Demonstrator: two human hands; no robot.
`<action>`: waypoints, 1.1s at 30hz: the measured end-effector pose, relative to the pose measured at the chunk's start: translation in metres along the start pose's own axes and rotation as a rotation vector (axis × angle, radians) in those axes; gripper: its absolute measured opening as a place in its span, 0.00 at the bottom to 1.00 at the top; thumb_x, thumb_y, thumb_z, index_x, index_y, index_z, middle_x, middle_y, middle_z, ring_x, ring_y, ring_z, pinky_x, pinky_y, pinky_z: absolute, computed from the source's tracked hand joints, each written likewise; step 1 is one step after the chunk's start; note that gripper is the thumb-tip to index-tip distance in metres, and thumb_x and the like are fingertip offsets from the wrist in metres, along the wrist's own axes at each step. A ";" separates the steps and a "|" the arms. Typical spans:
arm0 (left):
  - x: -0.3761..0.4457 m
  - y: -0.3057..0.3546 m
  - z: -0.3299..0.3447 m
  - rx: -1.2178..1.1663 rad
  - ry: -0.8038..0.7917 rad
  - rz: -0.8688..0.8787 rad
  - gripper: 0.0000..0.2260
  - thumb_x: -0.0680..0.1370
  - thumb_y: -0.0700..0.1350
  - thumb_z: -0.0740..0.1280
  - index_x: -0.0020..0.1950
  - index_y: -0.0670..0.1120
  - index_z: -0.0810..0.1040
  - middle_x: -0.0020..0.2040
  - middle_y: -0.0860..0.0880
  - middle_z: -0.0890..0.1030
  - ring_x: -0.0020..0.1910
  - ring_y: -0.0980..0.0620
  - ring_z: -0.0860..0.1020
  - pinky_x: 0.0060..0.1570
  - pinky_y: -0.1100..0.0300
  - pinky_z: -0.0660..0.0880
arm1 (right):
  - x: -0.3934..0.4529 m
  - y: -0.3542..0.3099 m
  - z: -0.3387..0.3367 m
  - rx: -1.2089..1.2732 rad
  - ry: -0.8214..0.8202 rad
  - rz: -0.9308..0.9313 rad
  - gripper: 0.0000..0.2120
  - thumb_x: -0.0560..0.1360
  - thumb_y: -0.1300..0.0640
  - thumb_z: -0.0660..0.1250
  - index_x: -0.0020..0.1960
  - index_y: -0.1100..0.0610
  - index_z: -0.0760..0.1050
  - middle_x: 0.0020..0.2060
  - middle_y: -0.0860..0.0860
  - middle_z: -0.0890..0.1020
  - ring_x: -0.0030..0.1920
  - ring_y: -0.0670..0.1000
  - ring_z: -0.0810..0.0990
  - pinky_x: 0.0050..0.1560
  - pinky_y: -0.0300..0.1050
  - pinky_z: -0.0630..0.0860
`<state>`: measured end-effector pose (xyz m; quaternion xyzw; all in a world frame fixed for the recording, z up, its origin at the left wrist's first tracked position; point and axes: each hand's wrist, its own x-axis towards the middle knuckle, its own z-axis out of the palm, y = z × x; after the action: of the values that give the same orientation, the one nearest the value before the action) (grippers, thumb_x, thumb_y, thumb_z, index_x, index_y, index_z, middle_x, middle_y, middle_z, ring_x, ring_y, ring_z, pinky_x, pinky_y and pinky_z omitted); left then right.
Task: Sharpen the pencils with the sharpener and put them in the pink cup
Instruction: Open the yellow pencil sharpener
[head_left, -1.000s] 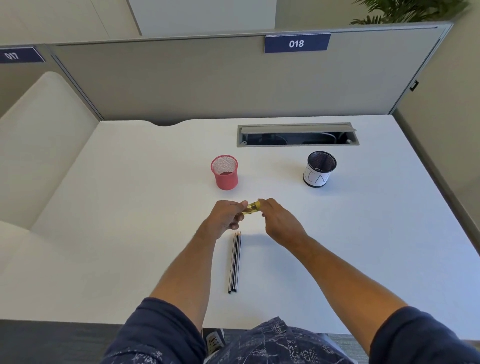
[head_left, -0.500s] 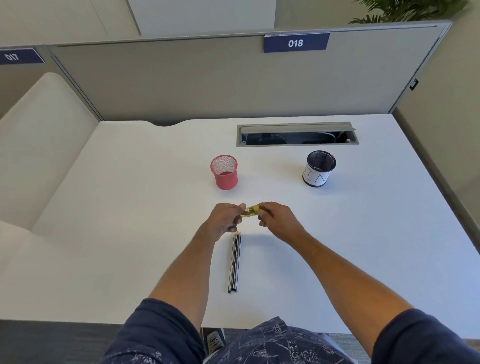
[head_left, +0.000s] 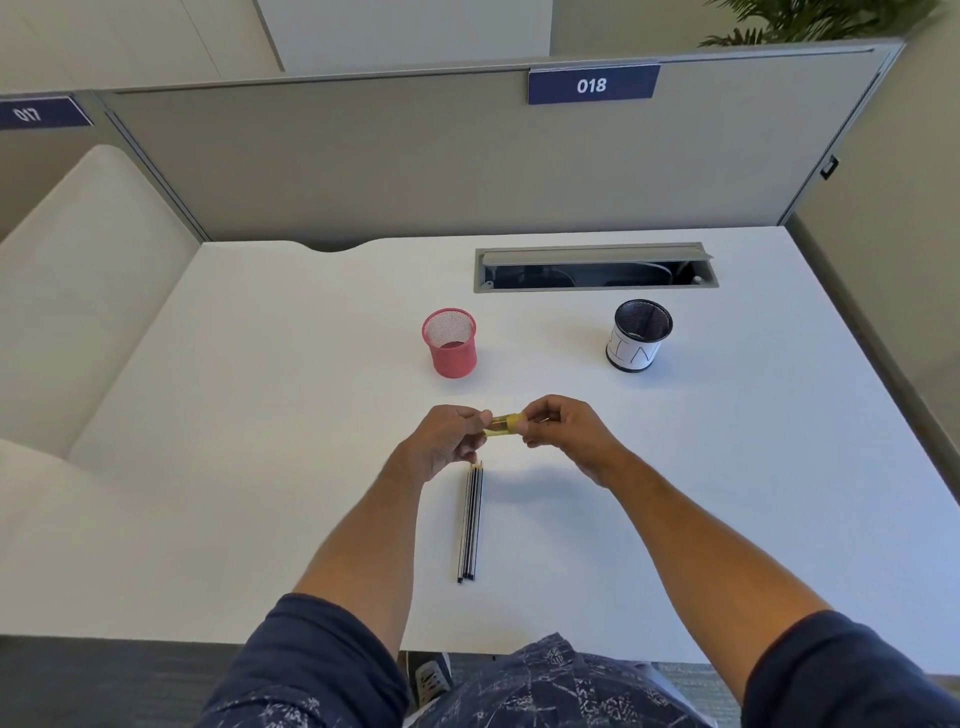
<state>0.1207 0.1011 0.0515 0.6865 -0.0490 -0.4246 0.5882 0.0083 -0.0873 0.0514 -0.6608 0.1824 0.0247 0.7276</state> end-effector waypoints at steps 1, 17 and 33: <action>0.000 -0.001 0.000 -0.006 0.007 -0.003 0.08 0.82 0.42 0.68 0.49 0.38 0.80 0.32 0.44 0.75 0.23 0.55 0.69 0.32 0.59 0.73 | 0.000 -0.001 0.000 -0.017 0.010 -0.014 0.09 0.71 0.63 0.78 0.47 0.63 0.80 0.36 0.53 0.85 0.38 0.51 0.83 0.44 0.41 0.81; -0.001 0.001 -0.013 0.099 0.030 0.043 0.10 0.74 0.37 0.75 0.52 0.50 0.86 0.42 0.51 0.85 0.43 0.54 0.82 0.49 0.57 0.74 | -0.005 0.007 0.003 -0.409 0.239 -0.048 0.10 0.69 0.67 0.77 0.40 0.51 0.86 0.37 0.46 0.87 0.39 0.49 0.84 0.43 0.41 0.80; -0.003 0.000 -0.018 0.121 0.119 0.064 0.14 0.74 0.38 0.75 0.56 0.53 0.86 0.44 0.57 0.85 0.47 0.56 0.78 0.49 0.57 0.71 | -0.004 0.026 0.010 -0.510 0.155 0.091 0.02 0.73 0.64 0.72 0.42 0.61 0.84 0.34 0.54 0.86 0.35 0.52 0.86 0.43 0.46 0.84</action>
<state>0.1308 0.1163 0.0522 0.7429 -0.0615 -0.3605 0.5607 -0.0009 -0.0739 0.0284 -0.8138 0.2550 0.0516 0.5197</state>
